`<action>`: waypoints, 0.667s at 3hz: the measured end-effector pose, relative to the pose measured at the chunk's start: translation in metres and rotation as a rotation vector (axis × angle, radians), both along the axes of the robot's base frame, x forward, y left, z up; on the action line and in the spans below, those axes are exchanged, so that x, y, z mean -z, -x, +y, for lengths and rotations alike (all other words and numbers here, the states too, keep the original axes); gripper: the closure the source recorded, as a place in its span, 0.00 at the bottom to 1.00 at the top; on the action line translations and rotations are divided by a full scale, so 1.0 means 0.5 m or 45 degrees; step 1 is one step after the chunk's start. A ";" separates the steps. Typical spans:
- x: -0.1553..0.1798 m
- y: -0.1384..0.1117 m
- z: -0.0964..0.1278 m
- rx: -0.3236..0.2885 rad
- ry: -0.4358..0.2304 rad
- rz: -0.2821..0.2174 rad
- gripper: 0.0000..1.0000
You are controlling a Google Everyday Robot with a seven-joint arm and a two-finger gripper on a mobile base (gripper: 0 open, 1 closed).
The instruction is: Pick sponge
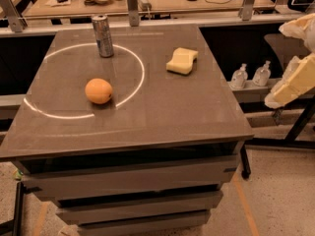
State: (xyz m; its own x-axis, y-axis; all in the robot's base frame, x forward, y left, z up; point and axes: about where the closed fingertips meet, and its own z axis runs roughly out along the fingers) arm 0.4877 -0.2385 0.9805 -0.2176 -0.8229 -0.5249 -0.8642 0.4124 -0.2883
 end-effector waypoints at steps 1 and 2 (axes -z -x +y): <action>-0.009 -0.087 -0.001 0.025 -0.296 -0.156 0.00; -0.021 -0.147 0.035 0.076 -0.526 -0.262 0.00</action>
Offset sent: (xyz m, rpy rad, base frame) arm 0.1083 0.0296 0.0056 0.6185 -0.2913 -0.1364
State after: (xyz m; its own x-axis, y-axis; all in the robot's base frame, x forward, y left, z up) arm 0.5609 -0.2211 0.9908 -0.1153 -0.5249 -0.8433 -0.7773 0.5762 -0.2524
